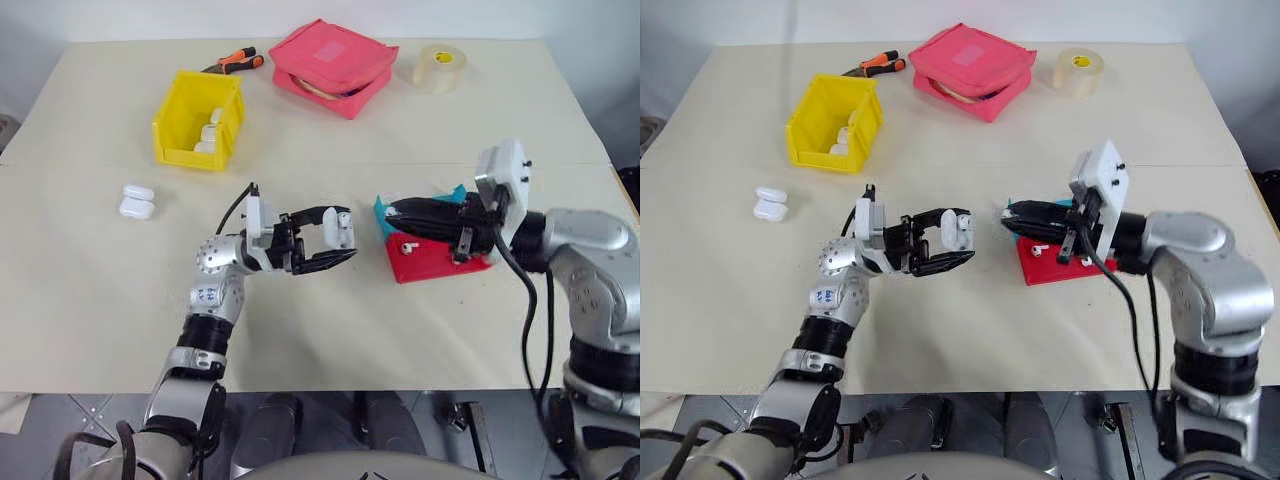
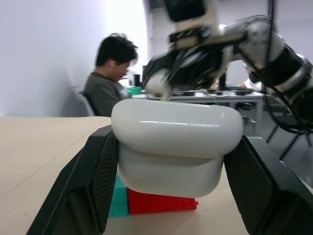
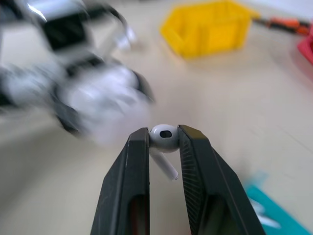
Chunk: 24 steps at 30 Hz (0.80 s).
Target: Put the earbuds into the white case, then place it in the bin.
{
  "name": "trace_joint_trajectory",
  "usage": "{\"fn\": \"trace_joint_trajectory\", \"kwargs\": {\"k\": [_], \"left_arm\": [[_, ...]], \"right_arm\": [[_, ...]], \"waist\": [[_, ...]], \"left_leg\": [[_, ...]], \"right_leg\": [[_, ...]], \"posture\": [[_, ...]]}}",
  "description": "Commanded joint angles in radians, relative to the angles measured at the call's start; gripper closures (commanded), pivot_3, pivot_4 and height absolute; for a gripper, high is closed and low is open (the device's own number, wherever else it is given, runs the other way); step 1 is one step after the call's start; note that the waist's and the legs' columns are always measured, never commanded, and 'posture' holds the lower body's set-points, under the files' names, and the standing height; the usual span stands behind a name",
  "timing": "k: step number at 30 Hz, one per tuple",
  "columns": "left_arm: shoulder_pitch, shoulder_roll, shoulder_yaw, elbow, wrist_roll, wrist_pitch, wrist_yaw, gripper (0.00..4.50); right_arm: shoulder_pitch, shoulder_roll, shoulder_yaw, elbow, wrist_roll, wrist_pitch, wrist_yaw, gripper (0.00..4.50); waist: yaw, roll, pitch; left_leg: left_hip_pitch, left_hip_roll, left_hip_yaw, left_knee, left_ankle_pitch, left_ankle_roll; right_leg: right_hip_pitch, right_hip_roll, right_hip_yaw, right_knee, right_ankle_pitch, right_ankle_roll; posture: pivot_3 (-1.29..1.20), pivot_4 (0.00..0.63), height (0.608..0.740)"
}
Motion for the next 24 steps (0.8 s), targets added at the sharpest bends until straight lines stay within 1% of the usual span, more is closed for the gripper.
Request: {"fn": "trace_joint_trajectory", "kwargs": {"k": [1,6,9,14,24], "left_arm": [[-0.05,-0.016,0.005,0.048,-0.009,-0.029,-0.045,1.66],[-0.111,-0.042,0.008,0.117,-0.007,-0.049,-0.09,1.66],[-0.125,-0.052,0.01,0.122,-0.008,-0.05,-0.1,1.66],[-0.121,-0.059,0.009,0.099,-0.009,-0.042,-0.108,1.66],[-0.091,-0.05,0.008,0.038,-0.017,-0.015,-0.103,1.66]], "right_arm": [[0.027,0.069,-0.064,-0.134,0.171,0.091,-0.167,4.02],[0.085,0.131,-0.036,-0.184,0.253,0.094,-0.328,4.02],[0.114,0.135,-0.005,-0.188,0.256,0.065,-0.374,4.02],[0.132,0.129,0.035,-0.161,0.237,-0.01,-0.403,4.02],[0.173,0.1,0.115,-0.131,0.209,-0.107,-0.401,4.02]], "waist": [[0.0,0.0,0.0],[0.0,0.0,0.0],[0.0,0.0,0.0],[-0.003,0.0,0.0],[-0.001,0.0,0.0]], "left_leg": [[0.0,0.0,0.0,0.0,0.0,0.0],[0.0,-0.002,-0.001,0.0,0.0,0.0],[0.0,-0.002,-0.001,0.0,0.0,0.0],[0.001,-0.002,-0.001,-0.001,0.0,0.0],[0.002,-0.002,-0.001,-0.001,0.0,0.0]], "right_leg": [[0.0,0.0,0.0,0.0,0.0,0.0],[0.0,0.001,0.0,0.002,0.0,0.0],[0.0,0.001,0.0,0.002,0.0,0.0],[0.0,0.001,0.0,0.002,0.0,0.0],[0.0,0.001,0.001,0.002,0.0,0.0]], "posture": [[0.0,0.15,0.74],[0.0,0.15,0.74],[0.0,0.15,0.74],[0.0,0.15,0.74],[0.0,0.15,0.74]]}}
